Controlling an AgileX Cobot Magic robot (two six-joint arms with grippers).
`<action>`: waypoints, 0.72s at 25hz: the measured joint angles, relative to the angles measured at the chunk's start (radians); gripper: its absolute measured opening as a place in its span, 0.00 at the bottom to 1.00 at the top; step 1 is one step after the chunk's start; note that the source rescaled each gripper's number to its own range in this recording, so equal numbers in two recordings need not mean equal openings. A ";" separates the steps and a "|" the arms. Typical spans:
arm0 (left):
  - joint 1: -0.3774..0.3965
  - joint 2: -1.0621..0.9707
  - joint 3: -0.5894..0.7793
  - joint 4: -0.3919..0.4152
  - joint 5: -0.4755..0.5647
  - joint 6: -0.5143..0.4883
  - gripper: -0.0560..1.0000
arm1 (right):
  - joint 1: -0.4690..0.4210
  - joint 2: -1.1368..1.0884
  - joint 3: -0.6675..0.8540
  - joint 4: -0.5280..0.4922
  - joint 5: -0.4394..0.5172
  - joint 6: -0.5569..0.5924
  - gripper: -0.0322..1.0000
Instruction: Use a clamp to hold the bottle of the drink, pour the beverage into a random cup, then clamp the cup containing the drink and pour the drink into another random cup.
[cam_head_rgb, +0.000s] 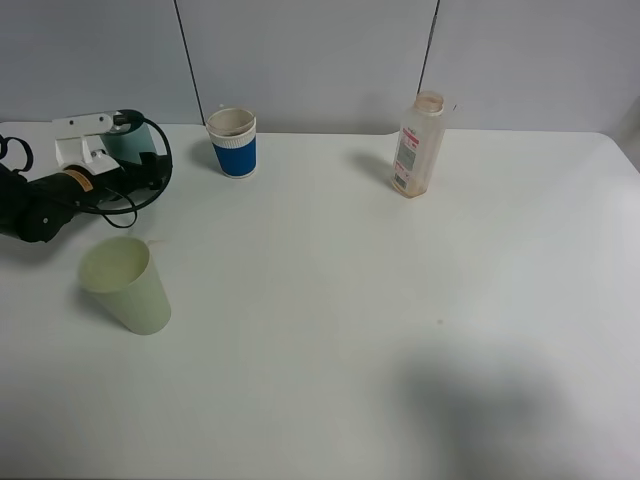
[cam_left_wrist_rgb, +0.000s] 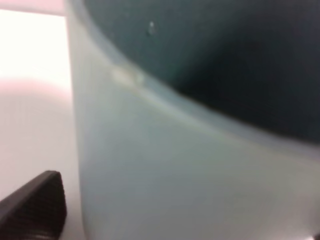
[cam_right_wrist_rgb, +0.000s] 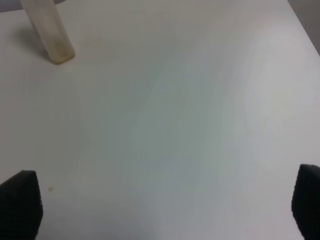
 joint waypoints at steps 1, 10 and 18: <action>0.000 -0.002 0.005 0.000 -0.001 0.000 0.85 | 0.000 0.000 0.000 0.000 0.000 0.000 1.00; 0.000 -0.045 0.020 -0.003 -0.013 -0.004 0.85 | 0.000 0.000 0.000 0.000 0.000 0.000 1.00; 0.002 -0.077 0.021 -0.004 -0.011 -0.002 0.85 | 0.000 0.000 0.000 0.000 0.000 0.000 1.00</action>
